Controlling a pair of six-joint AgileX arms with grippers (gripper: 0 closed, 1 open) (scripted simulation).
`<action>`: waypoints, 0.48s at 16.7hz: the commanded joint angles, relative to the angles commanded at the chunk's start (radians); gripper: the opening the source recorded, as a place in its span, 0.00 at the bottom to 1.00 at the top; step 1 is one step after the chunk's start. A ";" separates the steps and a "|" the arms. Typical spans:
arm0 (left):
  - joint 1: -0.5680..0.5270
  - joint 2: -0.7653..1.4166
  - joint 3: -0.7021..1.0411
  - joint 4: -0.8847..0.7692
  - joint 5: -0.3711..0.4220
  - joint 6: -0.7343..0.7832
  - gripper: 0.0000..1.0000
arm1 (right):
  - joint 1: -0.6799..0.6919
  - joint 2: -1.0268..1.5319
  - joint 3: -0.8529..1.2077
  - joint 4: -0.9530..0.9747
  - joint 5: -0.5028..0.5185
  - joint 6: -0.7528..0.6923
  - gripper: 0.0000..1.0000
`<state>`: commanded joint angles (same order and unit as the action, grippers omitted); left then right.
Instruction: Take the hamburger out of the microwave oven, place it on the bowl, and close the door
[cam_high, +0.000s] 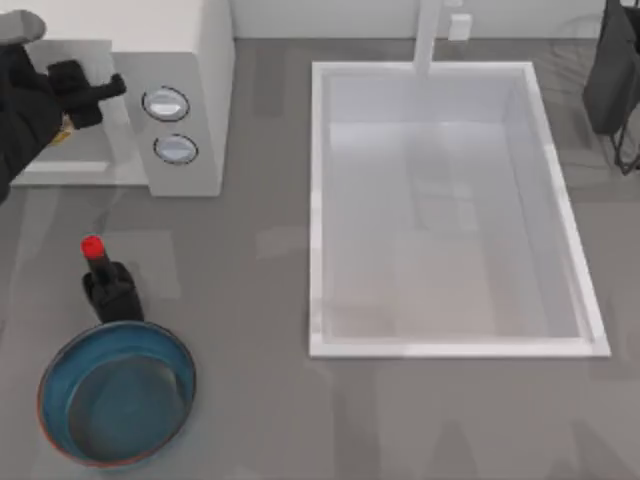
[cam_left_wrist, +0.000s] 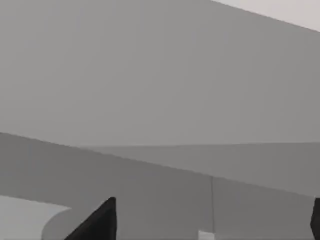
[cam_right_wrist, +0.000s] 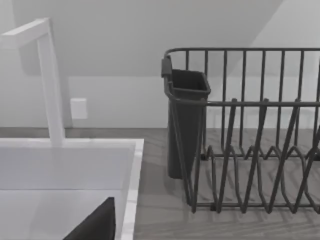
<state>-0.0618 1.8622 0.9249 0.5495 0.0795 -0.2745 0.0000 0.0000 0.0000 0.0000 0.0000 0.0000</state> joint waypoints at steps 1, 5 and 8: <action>-0.056 -0.003 0.029 -0.082 -0.035 -0.091 0.00 | 0.000 0.000 0.000 0.000 0.000 0.000 1.00; -0.295 -0.020 0.141 -0.476 -0.183 -0.557 0.00 | 0.000 0.000 0.000 0.000 0.000 0.000 1.00; -0.467 -0.024 0.207 -0.806 -0.292 -0.973 0.00 | 0.000 0.000 0.000 0.000 0.000 0.000 1.00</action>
<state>-0.5287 1.8386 1.1324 -0.2563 -0.2129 -1.2470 0.0000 0.0000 0.0000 0.0000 0.0000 0.0000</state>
